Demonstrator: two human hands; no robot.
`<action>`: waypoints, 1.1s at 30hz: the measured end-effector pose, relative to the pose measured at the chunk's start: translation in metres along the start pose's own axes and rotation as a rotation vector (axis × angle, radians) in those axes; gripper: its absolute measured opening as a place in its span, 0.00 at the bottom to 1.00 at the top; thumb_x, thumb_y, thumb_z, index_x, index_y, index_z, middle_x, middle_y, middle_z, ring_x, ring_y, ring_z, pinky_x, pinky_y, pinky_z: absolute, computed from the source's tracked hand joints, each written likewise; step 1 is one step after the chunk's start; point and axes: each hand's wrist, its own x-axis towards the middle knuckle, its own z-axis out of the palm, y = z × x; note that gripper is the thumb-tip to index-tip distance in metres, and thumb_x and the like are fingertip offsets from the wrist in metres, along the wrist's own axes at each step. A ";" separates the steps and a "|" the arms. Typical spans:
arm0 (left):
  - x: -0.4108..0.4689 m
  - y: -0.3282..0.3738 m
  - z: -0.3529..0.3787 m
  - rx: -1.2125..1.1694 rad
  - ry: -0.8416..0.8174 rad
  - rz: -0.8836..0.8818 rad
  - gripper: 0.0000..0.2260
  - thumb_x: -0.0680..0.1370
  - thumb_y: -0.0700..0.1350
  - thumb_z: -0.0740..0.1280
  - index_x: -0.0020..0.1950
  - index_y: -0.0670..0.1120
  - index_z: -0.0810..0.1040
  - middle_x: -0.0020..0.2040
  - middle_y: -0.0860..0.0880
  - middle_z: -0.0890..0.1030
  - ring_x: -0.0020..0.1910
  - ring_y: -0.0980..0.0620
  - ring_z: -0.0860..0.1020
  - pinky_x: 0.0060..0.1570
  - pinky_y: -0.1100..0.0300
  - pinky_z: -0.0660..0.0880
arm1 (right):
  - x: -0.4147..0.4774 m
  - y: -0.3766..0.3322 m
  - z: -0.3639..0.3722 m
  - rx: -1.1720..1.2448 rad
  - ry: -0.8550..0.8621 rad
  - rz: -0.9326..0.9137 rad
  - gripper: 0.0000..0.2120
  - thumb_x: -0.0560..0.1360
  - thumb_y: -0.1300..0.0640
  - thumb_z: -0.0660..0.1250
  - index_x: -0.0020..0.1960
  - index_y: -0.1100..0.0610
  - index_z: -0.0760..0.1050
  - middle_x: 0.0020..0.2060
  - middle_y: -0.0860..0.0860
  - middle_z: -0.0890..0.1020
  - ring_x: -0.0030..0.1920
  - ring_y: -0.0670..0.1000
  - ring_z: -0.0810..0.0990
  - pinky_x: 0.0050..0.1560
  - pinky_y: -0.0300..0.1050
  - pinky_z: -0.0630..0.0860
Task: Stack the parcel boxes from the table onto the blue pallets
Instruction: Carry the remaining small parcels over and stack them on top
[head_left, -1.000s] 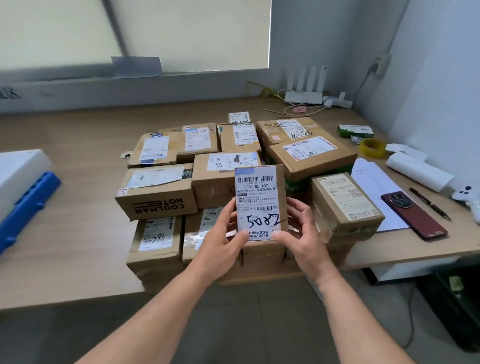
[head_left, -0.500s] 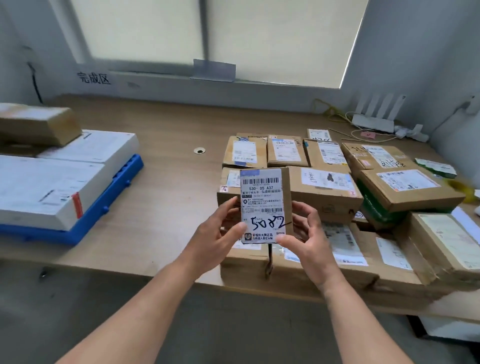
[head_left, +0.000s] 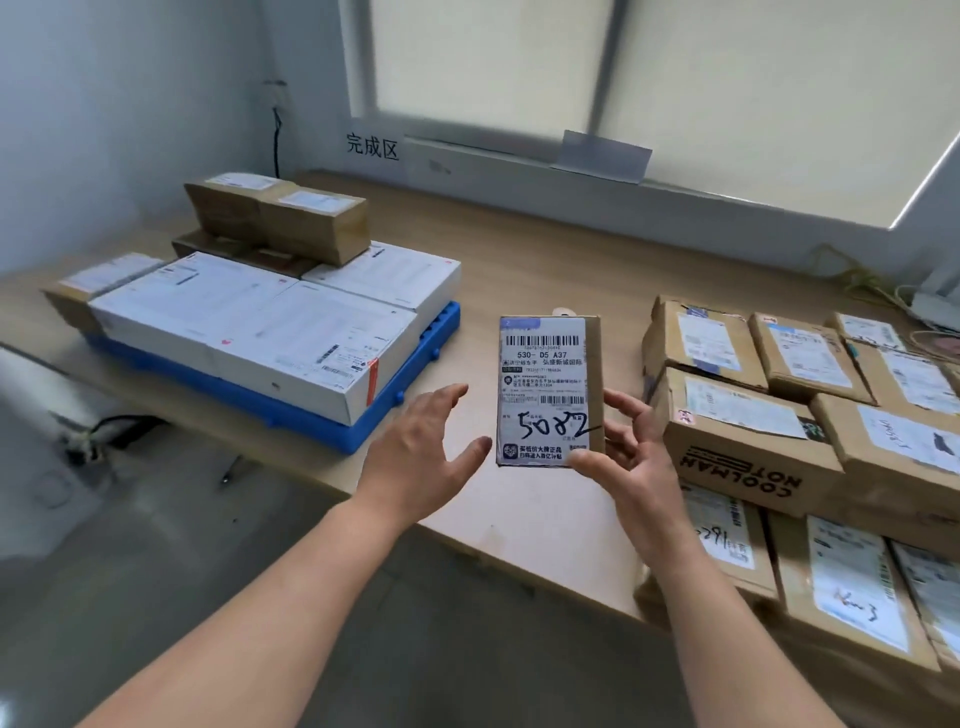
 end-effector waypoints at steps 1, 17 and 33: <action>-0.001 -0.009 -0.006 0.013 0.009 -0.016 0.27 0.75 0.57 0.66 0.72 0.52 0.64 0.67 0.54 0.72 0.65 0.56 0.70 0.62 0.53 0.70 | 0.005 0.001 0.012 0.001 -0.018 0.003 0.31 0.56 0.45 0.76 0.56 0.34 0.70 0.55 0.51 0.81 0.56 0.52 0.80 0.53 0.48 0.79; 0.059 -0.127 -0.063 0.199 0.084 -0.161 0.29 0.75 0.57 0.66 0.73 0.49 0.63 0.68 0.51 0.71 0.67 0.53 0.68 0.65 0.57 0.64 | 0.118 0.026 0.142 0.086 -0.164 0.042 0.32 0.55 0.49 0.75 0.58 0.39 0.70 0.50 0.51 0.83 0.49 0.47 0.82 0.40 0.35 0.76; 0.220 -0.197 -0.083 0.336 0.041 -0.056 0.29 0.76 0.58 0.64 0.74 0.48 0.62 0.69 0.50 0.70 0.68 0.51 0.67 0.64 0.57 0.64 | 0.272 0.044 0.199 0.149 -0.043 0.085 0.26 0.61 0.56 0.71 0.56 0.41 0.70 0.51 0.54 0.83 0.44 0.45 0.84 0.38 0.35 0.77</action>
